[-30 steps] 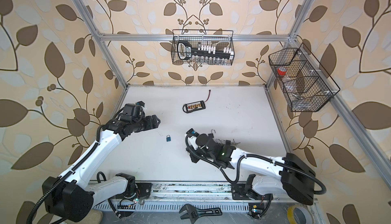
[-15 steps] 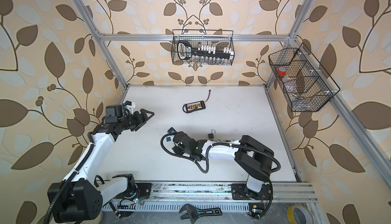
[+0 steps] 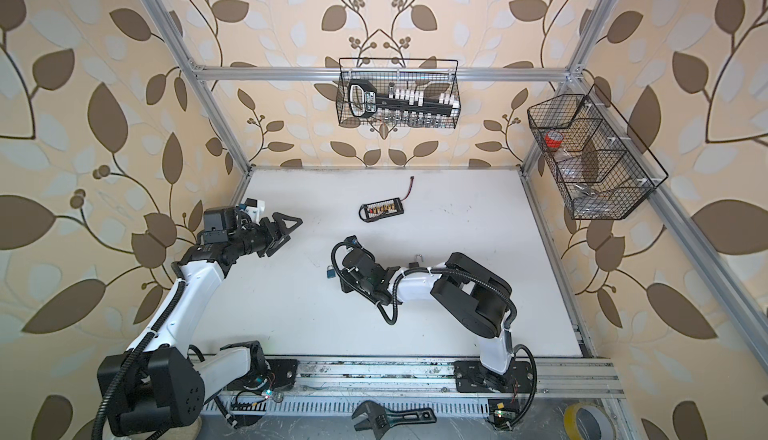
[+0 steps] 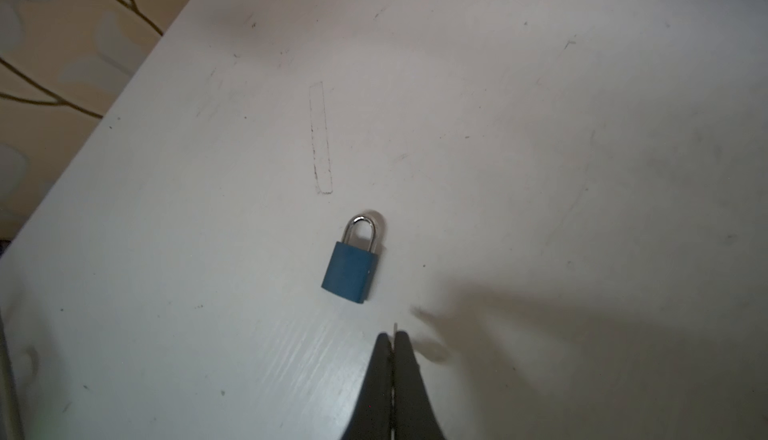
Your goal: Lock with the key
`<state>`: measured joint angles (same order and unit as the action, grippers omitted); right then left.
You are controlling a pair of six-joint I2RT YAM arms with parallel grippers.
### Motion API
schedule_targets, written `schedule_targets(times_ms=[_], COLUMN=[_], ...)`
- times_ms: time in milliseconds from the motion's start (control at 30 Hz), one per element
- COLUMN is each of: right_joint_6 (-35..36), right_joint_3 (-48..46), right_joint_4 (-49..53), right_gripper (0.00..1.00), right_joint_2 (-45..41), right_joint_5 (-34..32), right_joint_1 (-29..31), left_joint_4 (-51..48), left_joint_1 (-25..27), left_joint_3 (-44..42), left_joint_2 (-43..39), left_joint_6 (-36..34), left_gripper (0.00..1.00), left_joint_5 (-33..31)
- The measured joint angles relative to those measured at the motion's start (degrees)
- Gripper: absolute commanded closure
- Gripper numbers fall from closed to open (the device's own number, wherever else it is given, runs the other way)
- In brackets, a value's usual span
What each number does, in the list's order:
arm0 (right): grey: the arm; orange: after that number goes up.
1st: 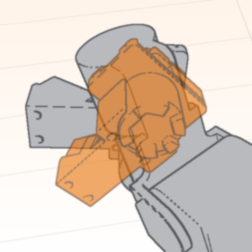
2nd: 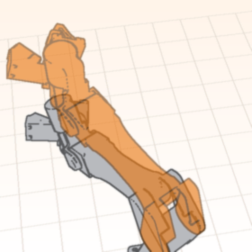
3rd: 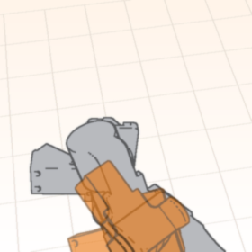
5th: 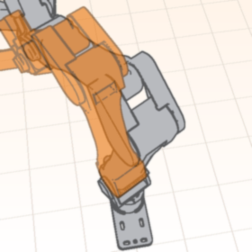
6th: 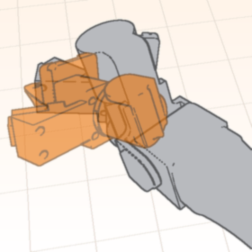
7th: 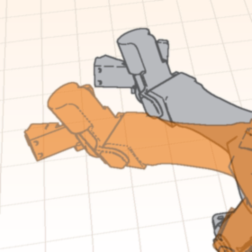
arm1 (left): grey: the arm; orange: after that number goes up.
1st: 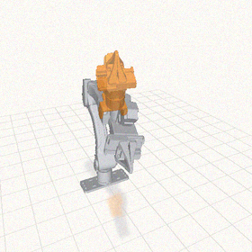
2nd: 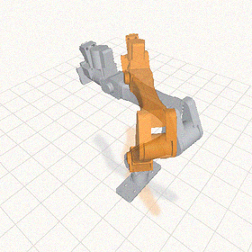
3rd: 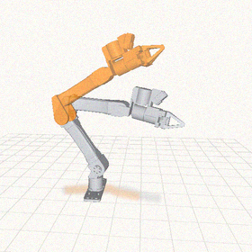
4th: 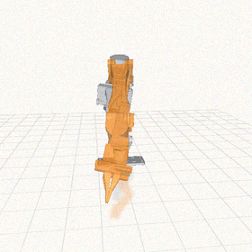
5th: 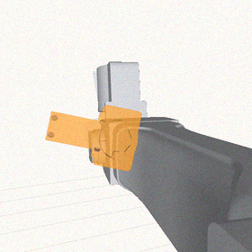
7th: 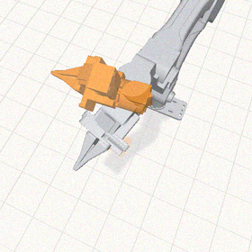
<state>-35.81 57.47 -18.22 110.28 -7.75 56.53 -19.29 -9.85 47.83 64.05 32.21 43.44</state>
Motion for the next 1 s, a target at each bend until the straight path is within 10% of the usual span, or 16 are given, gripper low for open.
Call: schedule_targets(times_ms=[633,1000], right_joint_6=[-6.9,3.5], right_joint_3=[-1.3,-15.6], right_joint_4=[-1.2,12.3], right_gripper=[0.68,0.63], right_joint_2=[0.8,-27.2], right_joint_5=[3.1,1.1], right_joint_1=[-0.7,-1.8], left_joint_4=[-1.9,-5.0], left_joint_1=[1.9,24.5], left_joint_3=[-0.2,0.0], left_joint_2=[1.5,1.2], left_joint_6=[-1.1,-3.5], left_gripper=[0.1,0.11], left_joint_5=[-1.2,-13.3])
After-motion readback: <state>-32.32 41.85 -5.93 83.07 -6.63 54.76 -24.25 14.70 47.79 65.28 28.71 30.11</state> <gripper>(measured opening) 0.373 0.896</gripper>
